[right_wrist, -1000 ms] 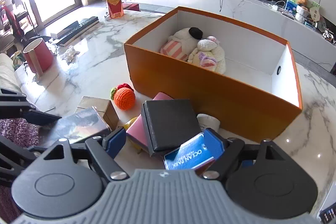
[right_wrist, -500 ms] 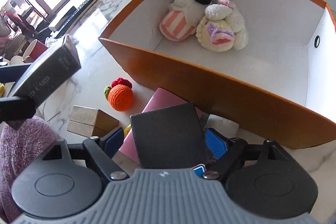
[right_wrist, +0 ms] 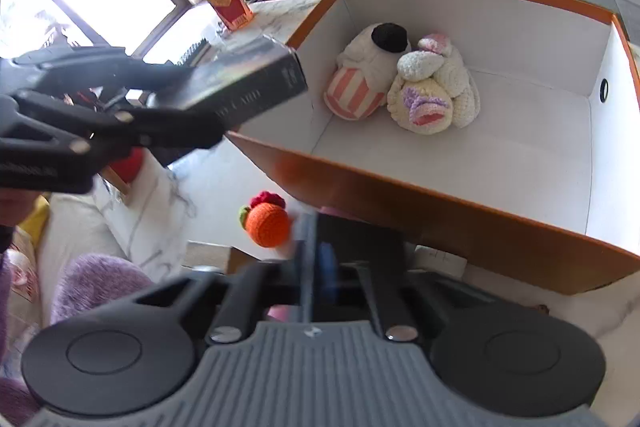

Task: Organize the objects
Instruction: 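Carry the card box and grey box over the orange box with both tools, then lower the card box into the box and open left tool while right tool holds the grey box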

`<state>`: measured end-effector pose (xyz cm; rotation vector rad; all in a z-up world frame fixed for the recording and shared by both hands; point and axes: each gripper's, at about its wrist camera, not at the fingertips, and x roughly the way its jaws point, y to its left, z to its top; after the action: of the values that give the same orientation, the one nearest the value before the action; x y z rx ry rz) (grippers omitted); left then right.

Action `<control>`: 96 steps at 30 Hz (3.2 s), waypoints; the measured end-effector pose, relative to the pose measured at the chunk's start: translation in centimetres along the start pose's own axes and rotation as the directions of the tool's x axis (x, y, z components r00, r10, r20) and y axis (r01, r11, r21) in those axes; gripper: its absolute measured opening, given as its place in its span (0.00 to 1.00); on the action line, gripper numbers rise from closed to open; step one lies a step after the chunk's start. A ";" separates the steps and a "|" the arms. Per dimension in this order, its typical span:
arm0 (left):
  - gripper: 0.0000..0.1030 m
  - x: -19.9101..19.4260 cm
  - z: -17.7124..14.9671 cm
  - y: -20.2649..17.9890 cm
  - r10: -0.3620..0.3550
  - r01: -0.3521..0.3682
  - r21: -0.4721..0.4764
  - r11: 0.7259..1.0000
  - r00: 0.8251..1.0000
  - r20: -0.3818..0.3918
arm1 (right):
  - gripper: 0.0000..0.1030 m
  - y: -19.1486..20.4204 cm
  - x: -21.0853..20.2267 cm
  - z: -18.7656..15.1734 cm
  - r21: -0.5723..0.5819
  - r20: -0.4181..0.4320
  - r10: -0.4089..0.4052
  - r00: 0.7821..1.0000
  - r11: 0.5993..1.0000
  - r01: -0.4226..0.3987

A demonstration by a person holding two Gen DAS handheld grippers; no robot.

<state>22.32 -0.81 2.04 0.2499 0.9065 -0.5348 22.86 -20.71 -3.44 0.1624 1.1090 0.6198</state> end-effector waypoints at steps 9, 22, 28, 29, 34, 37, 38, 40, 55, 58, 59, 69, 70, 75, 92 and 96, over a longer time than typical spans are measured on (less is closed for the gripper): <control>0.65 2.3 1.9 -0.7 -0.018 0.030 0.121 0.992 0.995 -0.101 | 0.58 -1.5 -1.2 1.8 0.053 -0.009 -0.081 0.997 0.995 0.081; 0.65 3.7 1.6 -0.5 -0.016 0.036 0.138 0.990 0.989 -0.146 | 0.79 -3.6 5.6 0.8 0.212 -0.195 -0.067 0.978 0.971 0.109; 0.65 4.0 1.5 0.2 -0.021 0.041 0.125 0.991 0.988 -0.156 | 0.75 -3.2 6.9 0.8 0.209 -0.229 -0.084 0.970 0.969 0.133; 0.65 4.1 1.4 0.2 -0.023 0.043 0.125 0.991 0.987 -0.158 | 0.76 -3.0 6.9 0.8 0.201 -0.227 -0.093 0.970 0.970 0.140; 0.65 4.0 1.7 0.9 -0.033 0.056 0.137 0.989 0.986 -0.161 | 0.74 -2.4 5.2 0.8 0.181 -0.196 -0.080 0.977 0.977 0.117; 0.65 4.0 2.4 1.5 -0.056 0.080 0.140 0.987 0.984 -0.168 | 0.74 -1.7 2.3 1.4 0.147 -0.151 -0.053 0.987 0.986 0.075; 0.65 4.2 2.7 1.7 -0.063 0.089 0.142 0.986 0.982 -0.179 | 0.74 -1.4 1.1 1.8 0.140 -0.137 -0.044 0.990 0.988 0.063; 0.65 4.6 3.4 1.9 -0.069 0.099 0.145 0.984 0.977 -0.199 | 0.74 -1.2 -1.0 2.6 0.144 -0.111 -0.018 0.994 0.989 0.034; 0.65 10.5 5.5 1.0 -0.094 0.211 0.231 0.950 0.897 -0.432 | 0.74 -7.4 -2.7 8.0 0.296 -0.036 -0.179 0.983 0.938 0.181; 0.65 12.2 5.7 1.7 -0.109 0.227 0.189 0.955 0.865 -0.490 | 0.74 -9.0 -1.0 8.2 0.336 -0.061 -0.170 0.983 0.924 0.181; 0.66 12.6 5.7 1.9 -0.114 0.231 0.180 0.956 0.860 -0.498 | 0.74 -9.3 -0.5 8.2 0.338 -0.072 -0.171 0.983 0.923 0.185; 0.66 16.0 4.9 1.6 -0.148 0.298 0.178 0.938 0.808 -0.571 | 0.74 -10.1 4.2 8.1 0.283 -0.189 -0.197 0.962 0.927 0.246; 0.66 16.2 4.9 1.7 -0.155 0.306 0.177 0.935 0.805 -0.572 | 0.74 -10.2 4.6 8.1 0.281 -0.194 -0.197 0.961 0.927 0.247; 0.67 16.8 4.8 1.9 -0.147 0.319 0.200 0.927 0.797 -0.586 | 0.74 -10.3 5.8 7.9 0.269 -0.234 -0.200 0.951 0.927 0.261; 0.62 12.2 3.9 3.7 -0.124 0.233 0.202 0.951 0.889 -0.440 | 0.74 -10.1 7.3 7.7 0.279 -0.260 -0.201 0.944 0.921 0.273; 0.48 11.0 4.9 3.5 -0.114 0.177 0.132 0.975 0.916 -0.385 | 0.74 -9.1 8.0 8.0 0.204 -0.273 -0.241 0.931 0.932 0.300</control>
<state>33.03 -3.59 -3.92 0.4481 1.2632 -0.7177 35.67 -22.41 -9.92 0.1408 1.4177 0.2555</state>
